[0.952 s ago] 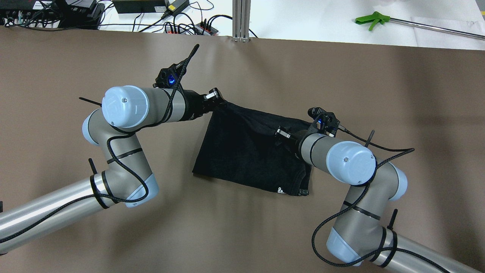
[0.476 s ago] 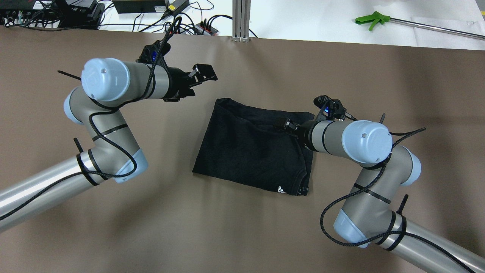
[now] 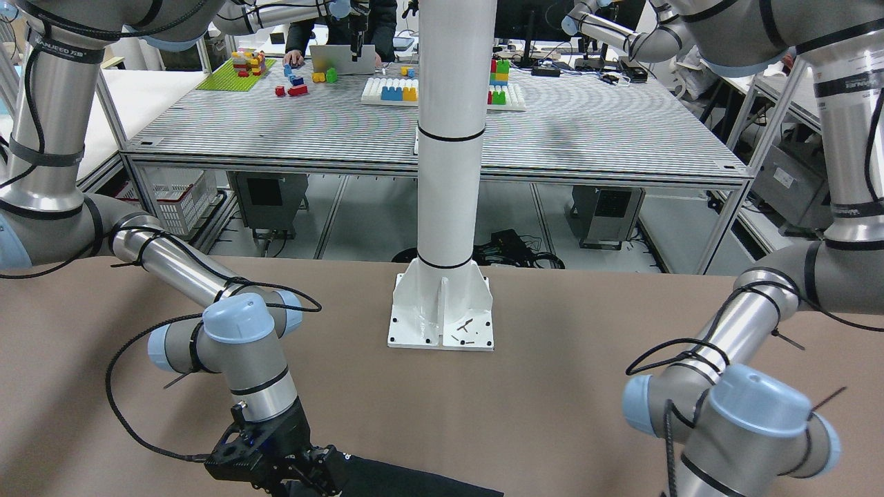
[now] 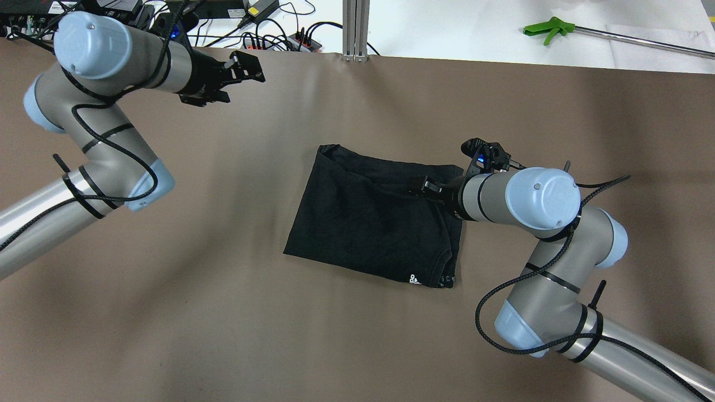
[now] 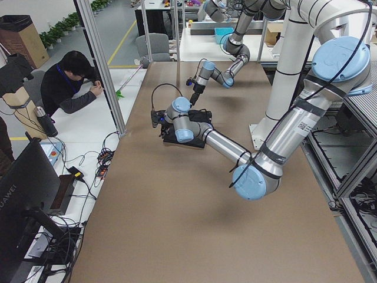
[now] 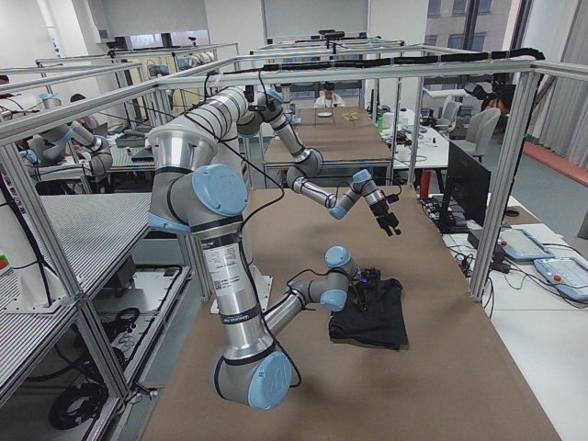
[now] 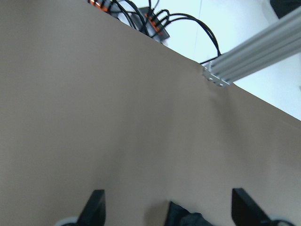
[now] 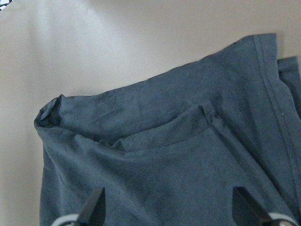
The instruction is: Fold clothes
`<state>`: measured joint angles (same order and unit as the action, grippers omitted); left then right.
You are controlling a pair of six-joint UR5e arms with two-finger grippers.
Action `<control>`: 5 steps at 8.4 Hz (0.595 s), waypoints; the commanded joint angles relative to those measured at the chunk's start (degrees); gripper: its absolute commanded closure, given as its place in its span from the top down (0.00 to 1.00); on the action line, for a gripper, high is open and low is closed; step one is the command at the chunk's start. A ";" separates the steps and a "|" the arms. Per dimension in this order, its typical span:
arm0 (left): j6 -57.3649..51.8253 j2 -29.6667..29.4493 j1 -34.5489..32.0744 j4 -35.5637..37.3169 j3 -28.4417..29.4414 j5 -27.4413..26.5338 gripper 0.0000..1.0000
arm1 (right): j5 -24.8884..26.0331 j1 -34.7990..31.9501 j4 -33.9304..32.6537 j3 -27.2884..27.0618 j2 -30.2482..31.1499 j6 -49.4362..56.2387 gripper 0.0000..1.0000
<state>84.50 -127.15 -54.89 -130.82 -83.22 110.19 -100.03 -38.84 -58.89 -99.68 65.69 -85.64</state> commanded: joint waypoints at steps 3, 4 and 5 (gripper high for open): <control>-20.77 6.99 -8.30 4.26 -0.19 0.91 0.94 | -15.89 -17.28 -24.62 -1.21 2.24 46.27 0.95; -21.13 9.61 -9.78 4.26 -0.89 0.47 0.94 | -14.85 -21.06 -30.96 -0.96 2.25 60.62 0.95; -24.70 13.21 -12.58 4.61 -2.55 0.81 0.94 | -14.67 -24.41 -34.68 -0.87 2.34 71.55 0.95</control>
<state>64.27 -119.32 -63.62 -126.57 -83.73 110.96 -114.56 -56.16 -83.56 -100.59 67.50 -38.77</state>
